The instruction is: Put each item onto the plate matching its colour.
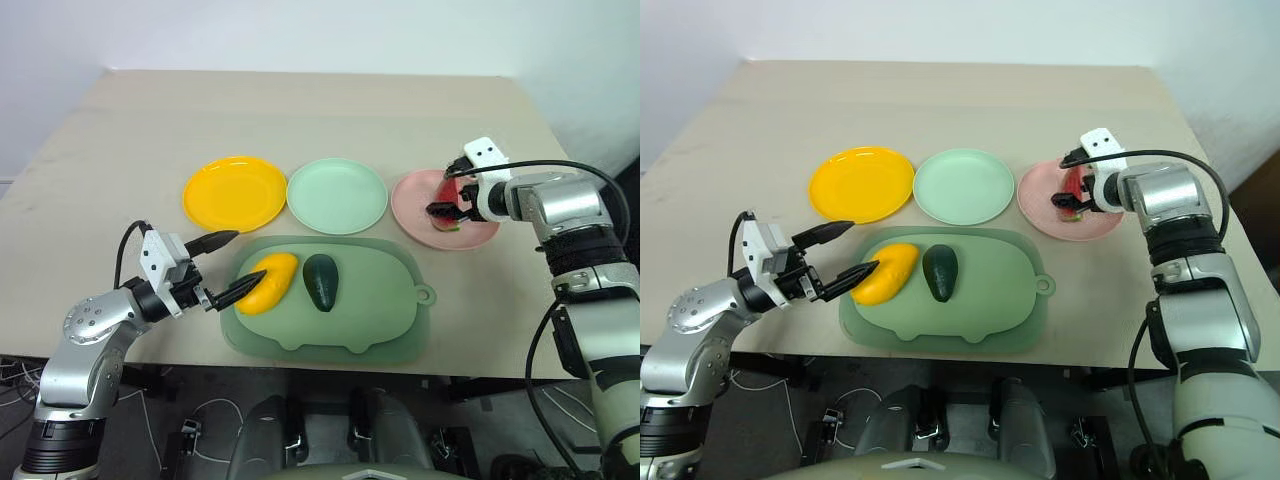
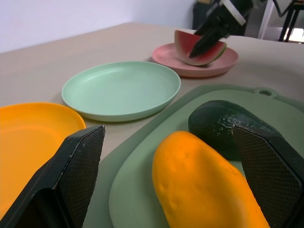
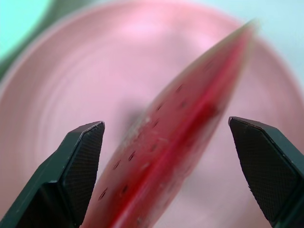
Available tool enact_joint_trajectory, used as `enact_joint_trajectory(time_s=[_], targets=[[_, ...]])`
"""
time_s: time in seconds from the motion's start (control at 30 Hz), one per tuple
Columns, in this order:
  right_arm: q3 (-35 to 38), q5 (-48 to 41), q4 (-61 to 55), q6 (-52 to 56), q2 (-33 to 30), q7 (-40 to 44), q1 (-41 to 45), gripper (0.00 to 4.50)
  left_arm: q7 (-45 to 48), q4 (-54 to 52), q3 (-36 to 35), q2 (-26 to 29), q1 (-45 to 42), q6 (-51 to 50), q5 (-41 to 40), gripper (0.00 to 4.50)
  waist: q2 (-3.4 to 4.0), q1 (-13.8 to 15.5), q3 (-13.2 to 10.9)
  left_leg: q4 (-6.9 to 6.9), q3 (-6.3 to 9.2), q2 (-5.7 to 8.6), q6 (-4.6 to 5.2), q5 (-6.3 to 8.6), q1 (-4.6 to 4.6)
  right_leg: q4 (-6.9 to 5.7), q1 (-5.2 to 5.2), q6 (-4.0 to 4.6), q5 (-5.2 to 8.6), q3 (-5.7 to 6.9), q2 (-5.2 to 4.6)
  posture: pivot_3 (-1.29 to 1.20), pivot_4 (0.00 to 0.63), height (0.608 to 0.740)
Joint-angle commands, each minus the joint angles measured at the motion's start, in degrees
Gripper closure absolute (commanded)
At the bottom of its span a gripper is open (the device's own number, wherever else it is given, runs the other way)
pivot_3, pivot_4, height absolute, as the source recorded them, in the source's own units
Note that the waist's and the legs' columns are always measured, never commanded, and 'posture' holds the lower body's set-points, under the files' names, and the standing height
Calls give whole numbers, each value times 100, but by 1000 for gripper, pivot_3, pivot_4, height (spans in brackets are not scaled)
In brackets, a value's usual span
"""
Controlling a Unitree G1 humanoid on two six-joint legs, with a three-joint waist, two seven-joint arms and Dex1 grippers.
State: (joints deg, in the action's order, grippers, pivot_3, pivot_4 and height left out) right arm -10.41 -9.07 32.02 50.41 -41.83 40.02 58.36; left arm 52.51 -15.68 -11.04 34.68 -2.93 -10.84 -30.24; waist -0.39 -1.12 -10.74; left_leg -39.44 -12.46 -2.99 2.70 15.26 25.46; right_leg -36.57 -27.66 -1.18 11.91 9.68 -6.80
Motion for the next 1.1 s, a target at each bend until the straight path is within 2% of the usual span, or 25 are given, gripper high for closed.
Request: enact_joint_trajectory(time_s=[0.03,0.2,0.37,0.47,0.53,0.63,0.77,0.93,1.1], targets=[[368,-72,-1080,360,-369,98,-187,18,129,60,-112,54,-60,134,-64,0,0,11,0,0,1,0,0,0,0,0,-1,0,0,0,0,0,150,696],[1055,-555,-2755,1437,-367,-44,-609,18,257,245,-99,51,-159,209,-48,0,0,1,0,0,3,-1,-1,0,0,0,-3,1,1,-1,-2,0,150,696],[2066,-1275,-4309,3049,520,-514,-851,18,336,399,-96,15,-257,250,-71,0,0,-9,1,0,2,-4,-6,-3,0,-13,-10,1,1,-3,-1,0,150,696],[2124,-1714,-5415,3840,871,-547,-1157,18,343,420,-65,10,-347,231,-67,0,-1,23,1,0,3,-4,-7,-4,3,-22,-16,2,1,-3,-1,0,150,696],[2153,-2107,-5760,4153,1142,-674,-1391,18,372,428,-46,25,-396,216,-65,0,-2,30,2,0,4,-2,-7,-3,6,-23,-18,3,2,-3,-3,0,150,696],[2396,-2612,-5723,4209,1671,-1125,-1679,18,392,454,-26,37,-458,188,-52,0,-3,15,3,-1,4,-1,-7,-3,4,-20,-12,4,1,-3,-3,0,150,696],[2542,-3357,-5595,4209,2027,-1740,-1929,18,331,365,1,40,-560,46,-82,0,-3,11,3,-1,3,0,-8,-4,3,-21,-11,3,1,-3,-3,0,150,696],[2287,-4559,-5273,4209,2374,-2765,-2032,18,294,298,16,71,-624,-85,-90,0,-3,-7,3,-1,2,-1,-9,-4,2,-29,-13,3,1,-3,1,0,150,696],[2078,-5704,-4448,4209,3186,-4547,-2056,18,236,225,32,67,-696,-191,-106,0,-6,-29,5,-1,2,-2,-11,-6,-2,-37,-13,3,1,-3,2,0,150,696]])
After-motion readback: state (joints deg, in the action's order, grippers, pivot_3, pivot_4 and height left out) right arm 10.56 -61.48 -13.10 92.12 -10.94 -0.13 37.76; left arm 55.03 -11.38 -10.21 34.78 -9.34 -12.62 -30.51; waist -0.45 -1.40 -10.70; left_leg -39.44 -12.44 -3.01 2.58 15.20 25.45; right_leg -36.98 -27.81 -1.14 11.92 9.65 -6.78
